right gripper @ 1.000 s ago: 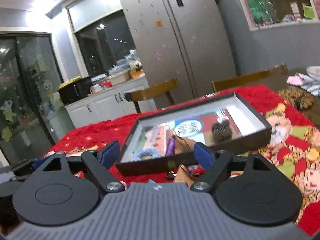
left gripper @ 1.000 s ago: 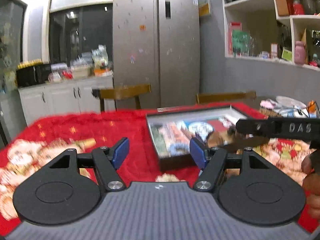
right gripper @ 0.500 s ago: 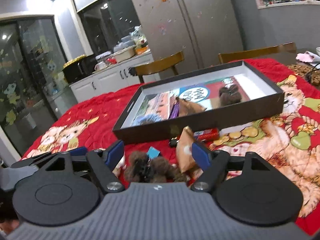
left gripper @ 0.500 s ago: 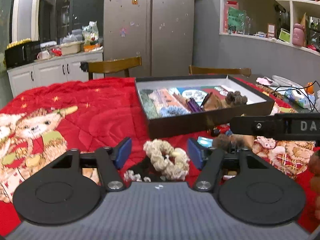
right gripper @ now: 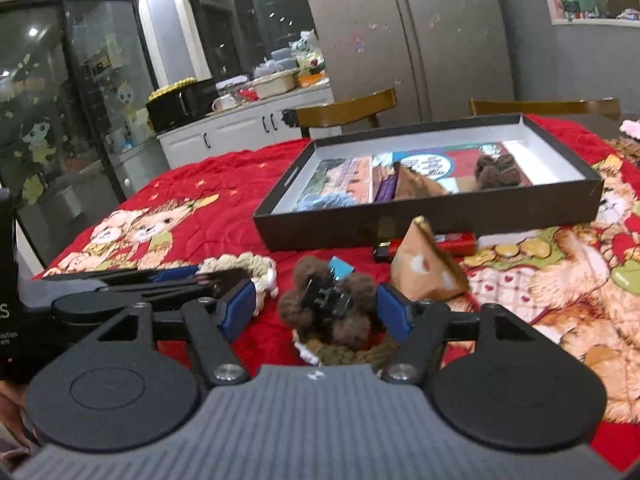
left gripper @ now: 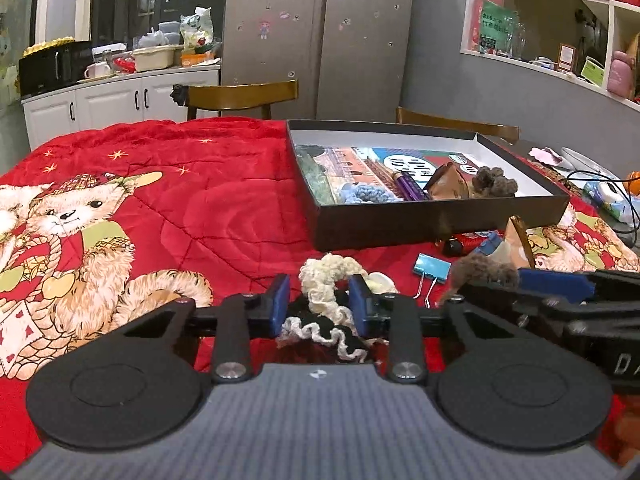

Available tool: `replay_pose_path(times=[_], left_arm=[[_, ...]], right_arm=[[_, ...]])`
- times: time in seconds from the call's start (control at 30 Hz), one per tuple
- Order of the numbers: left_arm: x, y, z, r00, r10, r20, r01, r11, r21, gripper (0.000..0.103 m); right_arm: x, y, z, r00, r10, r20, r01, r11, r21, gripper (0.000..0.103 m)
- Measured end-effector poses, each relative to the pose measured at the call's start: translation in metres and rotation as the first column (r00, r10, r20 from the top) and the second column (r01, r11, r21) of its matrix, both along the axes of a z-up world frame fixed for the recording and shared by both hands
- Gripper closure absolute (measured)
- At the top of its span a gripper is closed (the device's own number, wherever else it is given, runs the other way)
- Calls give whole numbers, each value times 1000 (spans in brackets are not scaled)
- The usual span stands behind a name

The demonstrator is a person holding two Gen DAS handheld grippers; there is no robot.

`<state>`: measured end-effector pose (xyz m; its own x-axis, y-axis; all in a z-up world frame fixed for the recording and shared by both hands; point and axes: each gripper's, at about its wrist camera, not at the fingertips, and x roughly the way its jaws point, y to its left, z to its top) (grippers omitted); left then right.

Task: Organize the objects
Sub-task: 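Grasp the cream crocheted ring with the left gripper while the right grasps a brown fuzzy clip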

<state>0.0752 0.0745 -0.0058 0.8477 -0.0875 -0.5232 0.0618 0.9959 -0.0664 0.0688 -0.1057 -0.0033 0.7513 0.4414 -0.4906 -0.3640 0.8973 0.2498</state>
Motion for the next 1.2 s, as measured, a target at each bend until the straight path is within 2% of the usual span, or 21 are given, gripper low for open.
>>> replay_pose_path(times=[0.13,0.4,0.5,0.53,0.67,0.8,0.93,1.2], left_arm=[[-1,-1,0,1000,-13,2,13,1000,0,71],[0,0,-1,1000,-5,-7,5,1000,-6,74],[0,0,-1,1000,-2,-8,2,1000,-7,74],[0,1,-1,1000,-2,-7,2,1000,-6,74],[0,1,-2,1000,-1,-7,1,1000,-6,74],[-1,0,-1,1000,-3,-3,3,1000,-5,74],[-2,0,-1,1000,-2,3,2,1000,-5,74],[-8,-6,2,999,9,40,-10,999,37,77]], right_arm=[[5,-1,-4,999,-10,-40,10,1000,3,45],[6,0,-8,998,-9,-57,10,1000,4,46],[8,1,-9,997,-12,-76,12,1000,3,43],[10,0,-10,996,-16,-85,16,1000,8,40],[12,-5,-11,994,-25,-103,30,998,50,41],[12,-6,-12,994,-32,-103,38,998,58,44],[10,-5,-11,995,-36,-93,40,998,47,57],[8,-6,-10,996,-45,-79,48,998,40,63]])
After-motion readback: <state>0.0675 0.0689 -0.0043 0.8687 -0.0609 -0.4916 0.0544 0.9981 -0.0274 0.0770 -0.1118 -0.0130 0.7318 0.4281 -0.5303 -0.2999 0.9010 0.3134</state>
